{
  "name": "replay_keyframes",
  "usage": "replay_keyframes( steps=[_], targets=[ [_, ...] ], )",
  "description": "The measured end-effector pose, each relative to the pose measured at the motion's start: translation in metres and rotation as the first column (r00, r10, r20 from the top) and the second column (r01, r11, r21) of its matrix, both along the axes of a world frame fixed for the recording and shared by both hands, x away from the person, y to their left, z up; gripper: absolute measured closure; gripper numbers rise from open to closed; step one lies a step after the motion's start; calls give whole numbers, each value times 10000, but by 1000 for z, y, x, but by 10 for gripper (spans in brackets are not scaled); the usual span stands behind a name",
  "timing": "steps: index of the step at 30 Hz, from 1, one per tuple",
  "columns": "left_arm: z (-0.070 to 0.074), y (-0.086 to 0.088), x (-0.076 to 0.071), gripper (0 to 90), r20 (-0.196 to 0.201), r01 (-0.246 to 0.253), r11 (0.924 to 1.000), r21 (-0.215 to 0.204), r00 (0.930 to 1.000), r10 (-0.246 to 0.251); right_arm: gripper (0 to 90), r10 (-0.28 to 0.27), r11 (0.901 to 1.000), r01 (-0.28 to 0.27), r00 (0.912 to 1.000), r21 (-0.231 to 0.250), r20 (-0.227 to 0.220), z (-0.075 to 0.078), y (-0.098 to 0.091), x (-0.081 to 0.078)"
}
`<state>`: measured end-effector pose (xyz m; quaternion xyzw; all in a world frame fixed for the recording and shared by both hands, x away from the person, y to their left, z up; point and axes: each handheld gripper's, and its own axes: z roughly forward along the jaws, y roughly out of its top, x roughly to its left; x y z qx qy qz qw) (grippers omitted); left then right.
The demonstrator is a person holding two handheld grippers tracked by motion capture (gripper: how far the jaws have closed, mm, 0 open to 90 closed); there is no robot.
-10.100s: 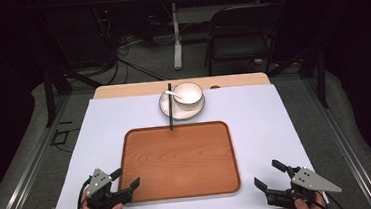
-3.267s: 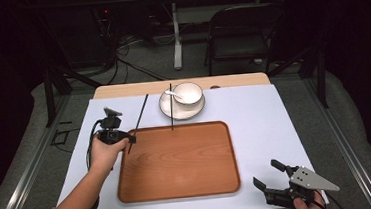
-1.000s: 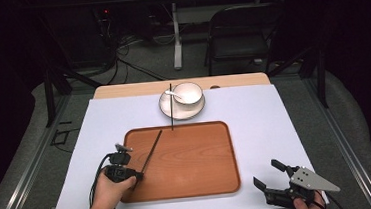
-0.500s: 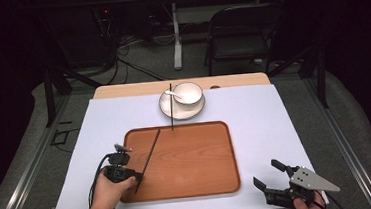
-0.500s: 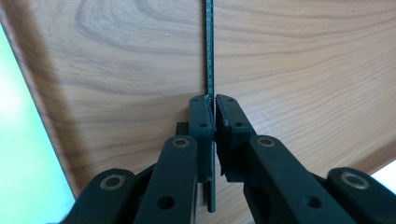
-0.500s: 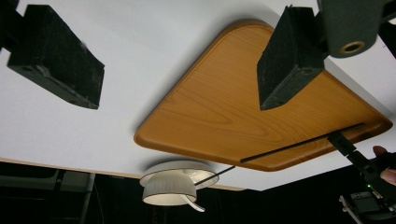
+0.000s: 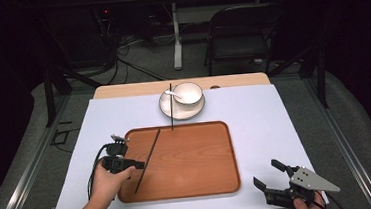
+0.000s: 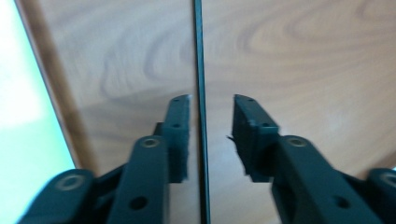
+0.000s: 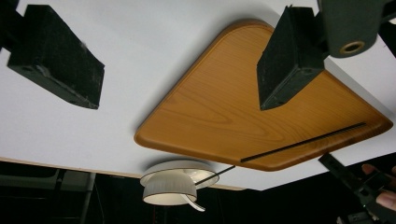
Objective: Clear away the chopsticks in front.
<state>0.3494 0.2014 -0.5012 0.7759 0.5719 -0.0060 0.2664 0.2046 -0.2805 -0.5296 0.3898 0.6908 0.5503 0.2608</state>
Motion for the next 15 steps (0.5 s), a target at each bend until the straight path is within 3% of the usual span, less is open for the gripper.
replay_keyframes(
  steps=[2, 5, 15],
  targets=[
    [4, 0, 6, 559, 280, -120, 9999, -114, 9995, 123, 144, 10, 10000, -10, 10000, -15, 28, 0, 0, 0],
    [11, 1, 13, 495, 659, -281, 9996, 38, 9974, 278, 144, 2, 10000, -2, 10000, -13, 30, 0, 0, 0],
    [31, 2, 40, 446, 1296, -863, 9955, 382, 9883, 807, 144, 16, 10000, -16, 10000, 4, 1, 0, 0, 0]
  ],
)
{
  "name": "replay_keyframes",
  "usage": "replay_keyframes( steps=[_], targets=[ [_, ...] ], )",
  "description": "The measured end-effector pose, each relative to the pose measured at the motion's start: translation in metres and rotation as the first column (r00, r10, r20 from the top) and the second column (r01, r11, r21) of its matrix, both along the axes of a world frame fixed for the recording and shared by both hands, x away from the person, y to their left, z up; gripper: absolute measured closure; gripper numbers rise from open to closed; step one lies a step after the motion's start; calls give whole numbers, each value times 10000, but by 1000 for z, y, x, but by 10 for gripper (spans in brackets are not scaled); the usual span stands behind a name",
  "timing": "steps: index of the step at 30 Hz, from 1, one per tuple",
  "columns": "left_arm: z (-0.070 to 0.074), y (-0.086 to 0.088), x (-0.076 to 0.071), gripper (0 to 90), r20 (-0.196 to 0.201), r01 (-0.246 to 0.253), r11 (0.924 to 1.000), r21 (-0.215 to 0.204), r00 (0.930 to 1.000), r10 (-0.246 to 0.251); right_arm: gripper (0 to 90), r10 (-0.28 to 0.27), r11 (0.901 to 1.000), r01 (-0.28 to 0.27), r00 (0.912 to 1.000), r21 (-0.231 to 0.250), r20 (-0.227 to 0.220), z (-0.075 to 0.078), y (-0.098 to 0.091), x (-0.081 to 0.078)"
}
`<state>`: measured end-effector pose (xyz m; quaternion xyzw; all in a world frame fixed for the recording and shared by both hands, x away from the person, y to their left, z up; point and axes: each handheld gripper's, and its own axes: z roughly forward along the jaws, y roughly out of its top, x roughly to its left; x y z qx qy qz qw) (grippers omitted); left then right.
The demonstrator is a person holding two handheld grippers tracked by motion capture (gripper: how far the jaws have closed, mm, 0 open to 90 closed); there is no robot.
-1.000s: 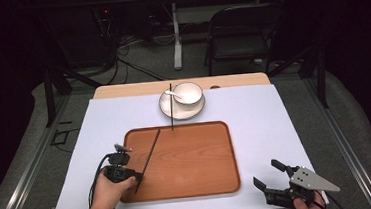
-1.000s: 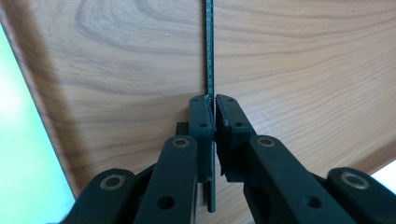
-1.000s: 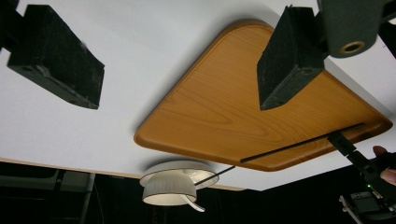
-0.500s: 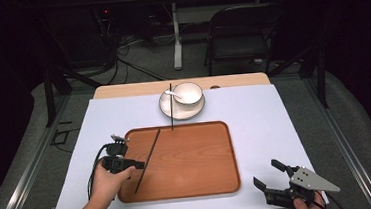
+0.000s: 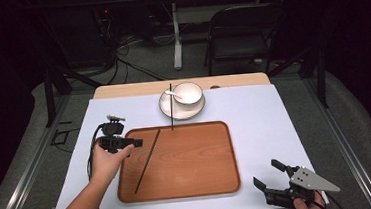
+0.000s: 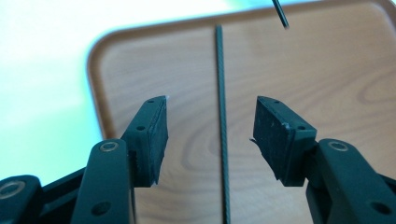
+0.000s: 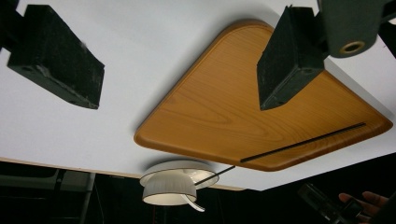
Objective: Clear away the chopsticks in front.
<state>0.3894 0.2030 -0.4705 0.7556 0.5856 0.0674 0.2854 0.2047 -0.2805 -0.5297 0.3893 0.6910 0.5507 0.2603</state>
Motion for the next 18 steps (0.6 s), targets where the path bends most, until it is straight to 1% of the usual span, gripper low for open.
replay_keyframes(
  steps=[4, 6, 9, 10, 13, 15, 17, 18],
  targets=[
    [6, 0, 11, 443, 150, -165, 9997, 165, 9998, 162, 144, -4, 10000, 4, 10000, 1, 5, 0, 0, 0],
    [9, -1, 16, 441, 248, -333, 9994, 71, 9991, 331, 144, -8, 10000, 8, 10000, 25, -27, 0, 0, 0],
    [12, -6, 23, 440, 365, -350, 9994, -14, 9987, 350, 144, -9, 10000, 9, 10000, 8, -15, 0, 0, 0],
    [13, -9, 26, 440, 315, -215, 9998, 5, 9993, 215, 144, -8, 10000, 8, 10000, -5, -6, 0, 0, 0],
    [15, -17, 34, 440, 317, -145, 9997, 201, 9994, 139, 144, -6, 10000, 6, 10000, 2, -12, 0, 0, 0],
    [16, -23, 39, 439, 221, -91, 9998, 176, 9997, 87, 144, -5, 10000, 5, 10000, -3, -17, 0, 0, 0],
    [17, -28, 44, 439, 226, -65, 9998, 197, 9997, 61, 144, -1, 10000, 1, 10000, -5, -6, 0, 0, 0],
    [18, -31, 47, 439, 188, -43, 9999, 137, 9998, 41, 144, -3, 10000, 3, 10000, -2, -6, 0, 0, 0]
  ],
)
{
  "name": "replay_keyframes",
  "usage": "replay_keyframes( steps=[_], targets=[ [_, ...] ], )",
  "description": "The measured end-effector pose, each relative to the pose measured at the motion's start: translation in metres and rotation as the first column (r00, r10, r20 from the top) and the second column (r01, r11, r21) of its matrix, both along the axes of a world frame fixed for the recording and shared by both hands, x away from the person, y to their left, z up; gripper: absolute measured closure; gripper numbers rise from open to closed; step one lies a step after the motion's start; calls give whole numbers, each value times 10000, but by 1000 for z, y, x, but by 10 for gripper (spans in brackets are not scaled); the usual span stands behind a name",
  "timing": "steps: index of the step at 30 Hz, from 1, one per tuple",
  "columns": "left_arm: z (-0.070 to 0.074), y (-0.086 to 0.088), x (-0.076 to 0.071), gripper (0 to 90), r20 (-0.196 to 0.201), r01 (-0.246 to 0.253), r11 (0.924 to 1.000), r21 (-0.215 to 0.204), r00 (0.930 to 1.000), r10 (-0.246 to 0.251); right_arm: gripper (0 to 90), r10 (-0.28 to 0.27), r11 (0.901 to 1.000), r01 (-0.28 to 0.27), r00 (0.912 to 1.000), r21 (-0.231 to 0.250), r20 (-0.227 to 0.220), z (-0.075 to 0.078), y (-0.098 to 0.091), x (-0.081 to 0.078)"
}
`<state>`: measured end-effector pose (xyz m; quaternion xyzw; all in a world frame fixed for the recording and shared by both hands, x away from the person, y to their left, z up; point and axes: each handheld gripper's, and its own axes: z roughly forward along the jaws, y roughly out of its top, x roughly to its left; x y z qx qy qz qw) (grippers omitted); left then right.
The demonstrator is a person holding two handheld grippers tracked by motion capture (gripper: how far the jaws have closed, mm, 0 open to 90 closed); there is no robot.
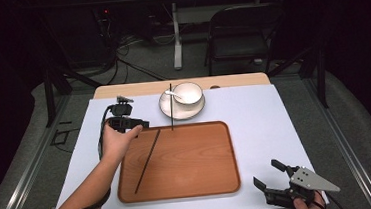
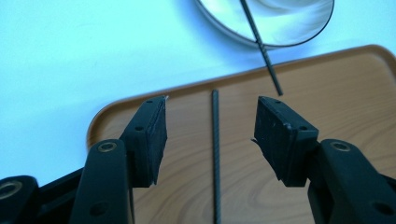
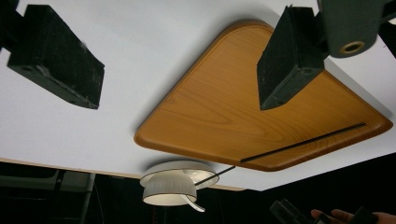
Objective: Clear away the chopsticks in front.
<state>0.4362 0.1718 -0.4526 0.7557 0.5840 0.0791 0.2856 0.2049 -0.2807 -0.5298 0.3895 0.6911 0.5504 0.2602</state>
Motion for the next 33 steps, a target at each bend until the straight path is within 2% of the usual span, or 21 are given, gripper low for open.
replay_keyframes(
  steps=[15, 20, 28, 33],
  targets=[
    [1, -47, 29, 440, -28, 175, 9998, -53, 9998, -175, 144, 19, 10000, -19, 10000, 9, -11, 0, -1, 0],
    [-2, -58, 37, 441, -202, 197, 9998, -86, 9996, -199, 144, 30, 10000, -30, 10000, 11, -12, 0, -1, 0],
    [-15, -74, 49, 458, -664, 104, 9994, -333, 9977, -126, 144, 58, 10000, -58, 10000, 4, -18, 0, -1, 0],
    [-23, -81, 54, 478, -888, 20, 9996, -278, 9960, -45, 144, 73, 10000, -73, 10000, -2, -12, 0, -1, 0]
  ],
)
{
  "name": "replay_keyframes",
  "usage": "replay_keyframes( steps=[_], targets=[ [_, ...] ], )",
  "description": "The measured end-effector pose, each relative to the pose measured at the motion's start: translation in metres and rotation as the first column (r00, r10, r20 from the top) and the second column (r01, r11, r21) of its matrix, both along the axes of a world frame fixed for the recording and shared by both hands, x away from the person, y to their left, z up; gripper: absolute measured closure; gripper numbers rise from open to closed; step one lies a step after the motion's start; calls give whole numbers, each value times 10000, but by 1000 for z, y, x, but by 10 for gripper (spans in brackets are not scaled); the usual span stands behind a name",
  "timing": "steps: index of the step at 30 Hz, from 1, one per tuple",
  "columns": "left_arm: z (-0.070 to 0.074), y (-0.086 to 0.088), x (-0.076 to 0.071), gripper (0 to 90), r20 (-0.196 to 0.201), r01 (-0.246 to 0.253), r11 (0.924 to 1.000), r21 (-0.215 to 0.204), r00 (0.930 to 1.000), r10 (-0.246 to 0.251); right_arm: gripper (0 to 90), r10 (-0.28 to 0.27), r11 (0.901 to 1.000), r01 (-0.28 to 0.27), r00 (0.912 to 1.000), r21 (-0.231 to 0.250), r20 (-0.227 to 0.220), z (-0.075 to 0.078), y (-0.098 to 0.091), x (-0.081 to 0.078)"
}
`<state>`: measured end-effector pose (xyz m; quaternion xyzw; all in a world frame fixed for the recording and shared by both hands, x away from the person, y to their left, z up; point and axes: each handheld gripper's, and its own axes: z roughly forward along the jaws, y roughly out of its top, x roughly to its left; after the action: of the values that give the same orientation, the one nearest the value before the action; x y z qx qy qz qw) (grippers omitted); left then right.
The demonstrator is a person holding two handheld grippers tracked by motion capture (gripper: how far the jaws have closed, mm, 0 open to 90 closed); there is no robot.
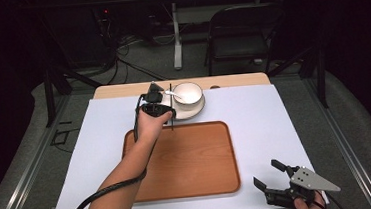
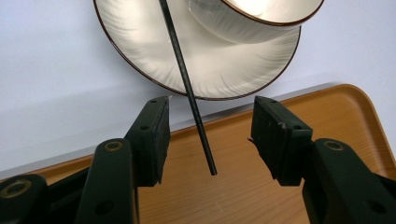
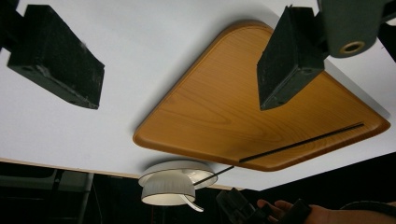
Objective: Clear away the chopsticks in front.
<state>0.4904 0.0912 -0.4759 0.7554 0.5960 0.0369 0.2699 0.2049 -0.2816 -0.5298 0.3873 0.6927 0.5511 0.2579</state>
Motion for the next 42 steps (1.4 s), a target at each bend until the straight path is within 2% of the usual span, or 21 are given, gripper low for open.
replay_keyframes(
  steps=[8, 18, 22, 26, 32, 42],
  targets=[
    [-15, -5, 8, 563, -359, -451, 9983, 369, 9983, 464, 144, 9, 10000, -9, 10000, 7, 27, 0, 0, 0],
    [-28, -8, 15, 643, -663, -637, 9970, 451, 9956, 666, 144, 35, 10000, -35, 10000, -1, 48, 0, 0, 0],
    [-29, -7, 16, 658, -781, -639, 9962, 595, 9946, 684, 144, 29, 10000, -29, 10000, 5, 59, 0, 0, -1],
    [-30, -5, 19, 672, -857, -775, 9954, 566, 9929, 822, 144, 25, 10000, -25, 10000, 34, 36, 0, 0, -1],
    [-31, -2, 21, 706, -949, -847, 9930, 819, 9912, 924, 145, 23, 10000, -23, 10000, 38, 46, 0, 0, -1],
    [-33, 4, 27, 790, -1357, -943, 9907, 983, 9849, 1073, 144, 21, 10000, -21, 10000, 11, 81, 0, 0, -1]
  ],
)
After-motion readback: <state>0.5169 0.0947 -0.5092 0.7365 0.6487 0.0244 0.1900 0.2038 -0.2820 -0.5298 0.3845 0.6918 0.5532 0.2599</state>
